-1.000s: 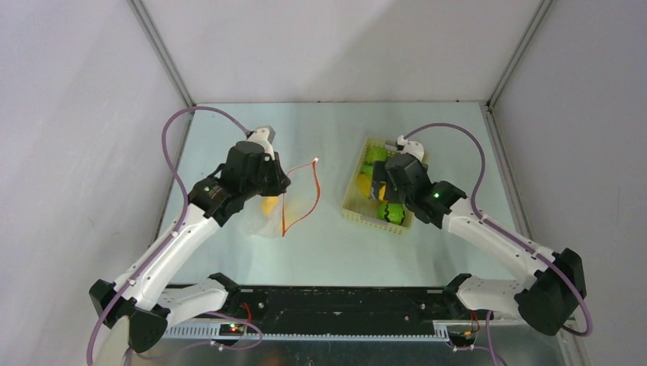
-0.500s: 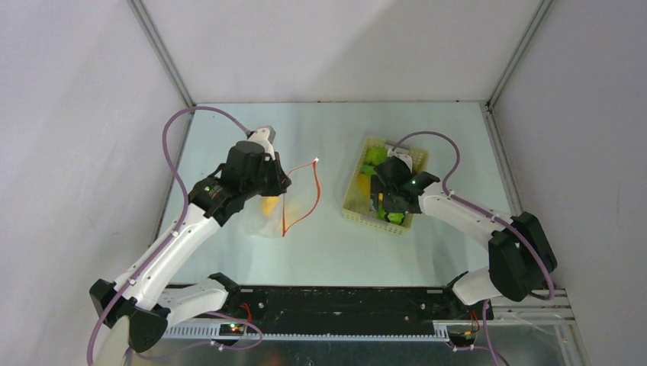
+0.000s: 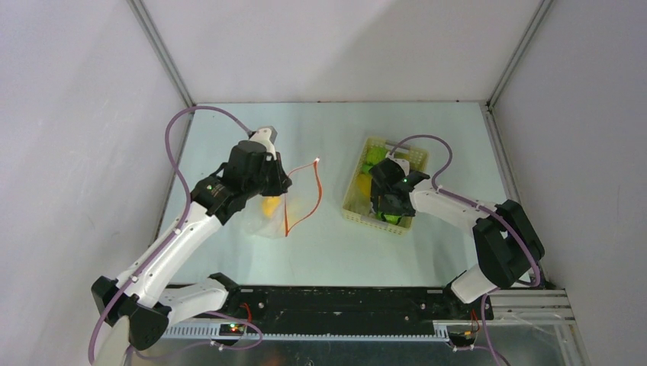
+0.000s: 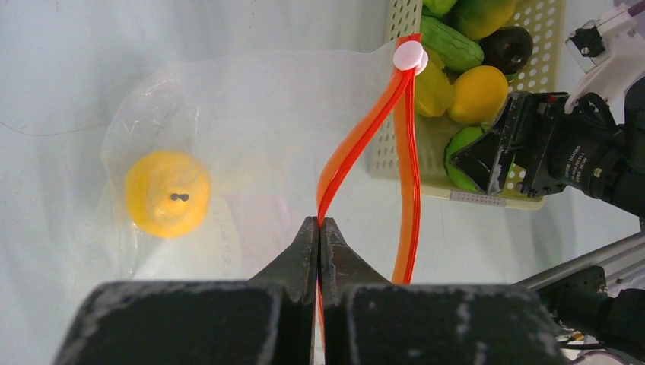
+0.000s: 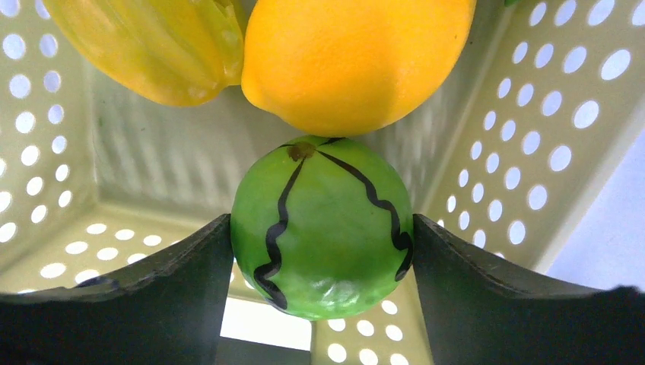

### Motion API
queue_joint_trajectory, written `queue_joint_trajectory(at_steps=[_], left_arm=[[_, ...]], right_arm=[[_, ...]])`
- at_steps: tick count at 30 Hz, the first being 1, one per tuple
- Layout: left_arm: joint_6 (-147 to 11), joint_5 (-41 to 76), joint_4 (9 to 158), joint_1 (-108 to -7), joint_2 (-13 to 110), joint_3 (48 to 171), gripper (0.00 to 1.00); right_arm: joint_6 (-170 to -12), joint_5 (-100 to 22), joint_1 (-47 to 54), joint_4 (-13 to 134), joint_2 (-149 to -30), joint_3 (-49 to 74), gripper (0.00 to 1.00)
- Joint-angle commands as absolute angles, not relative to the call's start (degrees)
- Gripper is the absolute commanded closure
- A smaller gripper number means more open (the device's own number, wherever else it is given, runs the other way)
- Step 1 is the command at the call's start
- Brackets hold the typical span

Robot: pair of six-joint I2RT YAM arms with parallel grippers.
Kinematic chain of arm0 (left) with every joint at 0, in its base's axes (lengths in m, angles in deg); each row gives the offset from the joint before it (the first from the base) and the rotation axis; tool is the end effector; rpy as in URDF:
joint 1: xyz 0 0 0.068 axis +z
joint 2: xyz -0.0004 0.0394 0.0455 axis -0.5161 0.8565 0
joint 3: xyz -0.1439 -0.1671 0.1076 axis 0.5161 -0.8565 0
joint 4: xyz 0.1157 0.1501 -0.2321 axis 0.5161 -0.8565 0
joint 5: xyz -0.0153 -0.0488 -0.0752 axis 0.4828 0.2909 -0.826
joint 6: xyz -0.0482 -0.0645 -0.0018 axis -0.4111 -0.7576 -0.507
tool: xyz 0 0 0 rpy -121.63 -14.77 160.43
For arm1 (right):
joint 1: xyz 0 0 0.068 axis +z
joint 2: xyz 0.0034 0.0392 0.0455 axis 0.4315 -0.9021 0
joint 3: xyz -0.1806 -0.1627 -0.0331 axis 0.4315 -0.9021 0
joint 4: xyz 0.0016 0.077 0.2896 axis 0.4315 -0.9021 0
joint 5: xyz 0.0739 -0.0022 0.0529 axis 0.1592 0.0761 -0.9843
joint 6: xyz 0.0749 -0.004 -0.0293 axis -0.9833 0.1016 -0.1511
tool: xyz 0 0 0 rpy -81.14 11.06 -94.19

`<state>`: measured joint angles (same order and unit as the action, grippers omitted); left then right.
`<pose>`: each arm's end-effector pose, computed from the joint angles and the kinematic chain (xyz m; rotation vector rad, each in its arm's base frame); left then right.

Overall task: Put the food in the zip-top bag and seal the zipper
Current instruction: Pick up the fake fruit from the bin, then place the fake fruit in the zipper food storage bag.

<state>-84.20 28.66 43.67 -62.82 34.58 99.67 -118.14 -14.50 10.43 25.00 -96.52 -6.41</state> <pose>0.2639 -0.1592 0.2971 0.0468 2.2646 -0.5156 0.2879 0.1845 0.1200 0.0309 2.6622 -0.0173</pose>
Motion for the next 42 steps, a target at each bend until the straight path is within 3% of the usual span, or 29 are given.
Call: queue_joint_trajectory(at_steps=[1, 4, 7, 9, 17, 23, 26, 35, 42], left_arm=[[-83.44, 28.42, 44.82, -63.12, 34.52, 99.40, 1.00], [-83.40, 28.00, 44.86, -63.16, 34.56, 99.40, 1.00], [-83.30, 28.02, 44.89, -63.15, 34.61, 99.46, 1.00], [-83.33, 27.63, 44.90, -63.20, 34.66, 99.48, 1.00], [-83.76, 23.97, 45.84, -63.25, 35.22, 99.07, 1.00], [-83.76, 22.57, 46.32, -63.79, 35.47, 98.89, 1.00], [-83.67, 22.47, 46.45, -64.30, 35.17, 98.88, 1.00], [-83.94, 19.22, 48.91, -65.27, 33.58, 97.43, 1.00], [-84.01, 19.15, 49.12, -65.60, 32.62, 97.49, 1.00]], right_arm=[[-119.79, -11.37, 10.37, 24.50, -96.85, -6.27, 0.34], [-119.72, -10.04, 10.72, 25.62, -93.72, -6.32, 0.45], [-118.68, -8.08, 11.30, 26.44, -87.80, -6.27, 0.64], [-118.24, -6.03, 11.85, 26.33, -84.24, -6.27, 0.66], [-114.33, -4.02, 16.41, 33.17, -68.88, -8.06, 0.67], [-109.44, -31.97, 17.89, 53.23, -61.15, -12.27, 0.66], [-109.04, -40.29, 20.83, 60.91, -63.60, -12.42, 0.65], [-109.08, -47.31, 27.52, 72.51, -80.31, -7.32, 0.63], [-108.90, -40.61, 28.87, 66.78, -86.11, -4.27, 0.57]])
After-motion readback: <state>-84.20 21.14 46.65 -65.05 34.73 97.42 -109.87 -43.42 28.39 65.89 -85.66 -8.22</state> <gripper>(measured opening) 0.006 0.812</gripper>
